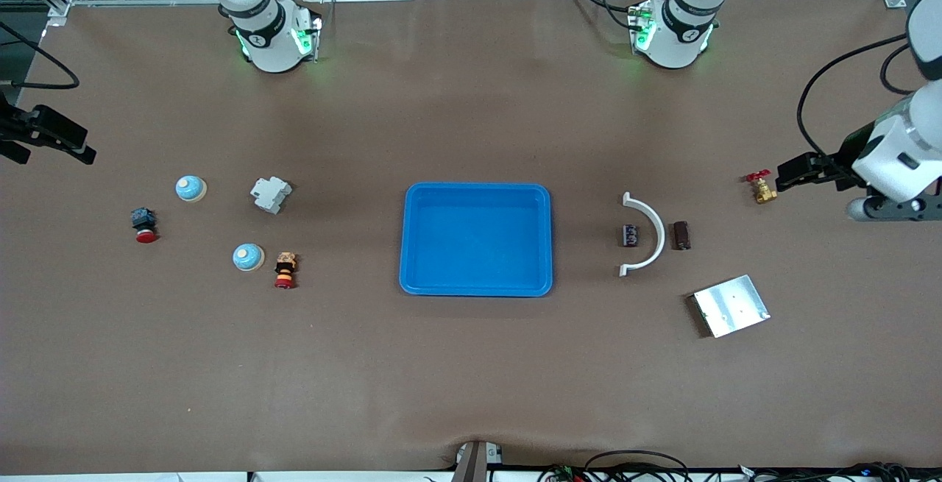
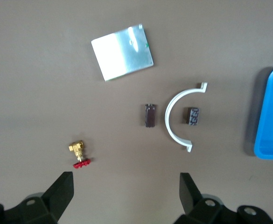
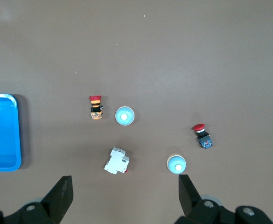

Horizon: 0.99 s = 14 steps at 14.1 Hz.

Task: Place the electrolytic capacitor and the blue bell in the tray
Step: 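Reach the left gripper to the brown capacitor beside the white clip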

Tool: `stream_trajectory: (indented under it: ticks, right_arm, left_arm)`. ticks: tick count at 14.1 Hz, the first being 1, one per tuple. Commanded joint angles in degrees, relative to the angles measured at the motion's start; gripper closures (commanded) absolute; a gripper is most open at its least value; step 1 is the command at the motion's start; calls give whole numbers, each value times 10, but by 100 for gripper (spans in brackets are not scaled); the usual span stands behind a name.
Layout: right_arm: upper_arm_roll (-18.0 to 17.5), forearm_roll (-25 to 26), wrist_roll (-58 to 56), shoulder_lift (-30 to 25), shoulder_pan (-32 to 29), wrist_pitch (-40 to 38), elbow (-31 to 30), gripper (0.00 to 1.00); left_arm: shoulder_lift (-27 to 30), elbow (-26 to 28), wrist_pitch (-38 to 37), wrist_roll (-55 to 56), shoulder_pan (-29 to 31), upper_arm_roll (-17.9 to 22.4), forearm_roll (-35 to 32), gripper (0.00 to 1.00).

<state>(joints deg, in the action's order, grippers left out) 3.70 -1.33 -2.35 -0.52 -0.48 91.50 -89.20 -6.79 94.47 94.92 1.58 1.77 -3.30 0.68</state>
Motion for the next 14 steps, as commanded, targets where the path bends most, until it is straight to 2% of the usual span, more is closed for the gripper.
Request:
stream_trajectory:
  ticks: [1, 4, 8, 11, 14]
  right_arm:
    - [-1, -6, 5, -6, 3, 5, -2, 0]
    - [-1, -6, 4, -5, 3, 10, -3, 0]
    - [-2, -6, 4, -5, 3, 7, -4, 0]
    - [-2, -5, 4, -5, 3, 8, -4, 0]
    - [-2, -5, 4, -5, 4, 9, -5, 0]
  left_arm:
    - [-44, -9, -1, 2, -1, -2, 10, 0]
    - [-60, 33, 46, 1, -4, -3, 9, 0]
    - [-60, 130, 176, 11, -19, -3, 10, 0]
    - [-61, 177, 227, 12, -21, -3, 6, 0]
    - [-60, 260, 336, 20, -27, -3, 6, 0]
